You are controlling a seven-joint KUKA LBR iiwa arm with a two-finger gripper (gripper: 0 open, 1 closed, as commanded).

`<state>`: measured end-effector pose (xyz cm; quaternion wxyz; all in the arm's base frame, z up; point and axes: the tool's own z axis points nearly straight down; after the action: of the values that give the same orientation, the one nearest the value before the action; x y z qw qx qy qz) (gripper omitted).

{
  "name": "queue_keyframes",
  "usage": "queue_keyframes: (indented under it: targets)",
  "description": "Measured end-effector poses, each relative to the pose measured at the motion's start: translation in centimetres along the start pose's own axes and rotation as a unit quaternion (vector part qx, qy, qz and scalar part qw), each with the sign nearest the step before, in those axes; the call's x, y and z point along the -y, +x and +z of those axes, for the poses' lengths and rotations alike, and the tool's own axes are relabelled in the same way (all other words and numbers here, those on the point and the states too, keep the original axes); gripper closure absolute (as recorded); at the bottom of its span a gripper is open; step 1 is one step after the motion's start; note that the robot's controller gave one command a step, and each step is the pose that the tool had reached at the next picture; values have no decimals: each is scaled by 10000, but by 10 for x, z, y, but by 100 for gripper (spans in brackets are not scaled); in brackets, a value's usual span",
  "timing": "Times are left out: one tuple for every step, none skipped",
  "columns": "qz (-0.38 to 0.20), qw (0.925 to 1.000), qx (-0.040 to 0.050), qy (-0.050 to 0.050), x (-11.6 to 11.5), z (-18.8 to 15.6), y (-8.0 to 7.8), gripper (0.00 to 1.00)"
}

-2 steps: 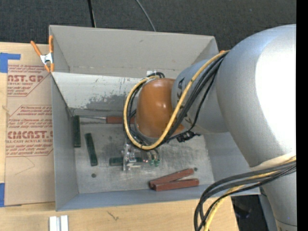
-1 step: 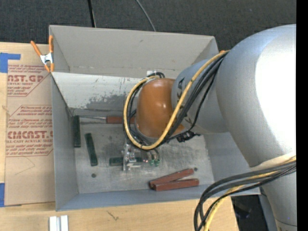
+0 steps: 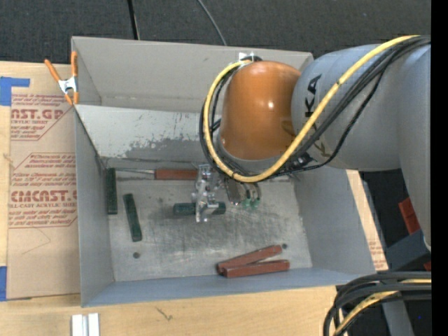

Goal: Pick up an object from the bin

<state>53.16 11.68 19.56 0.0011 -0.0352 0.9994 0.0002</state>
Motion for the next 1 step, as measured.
queue_keyframes:
  targets:
    - [-1,10000,-2,-1,0,0,0,100]
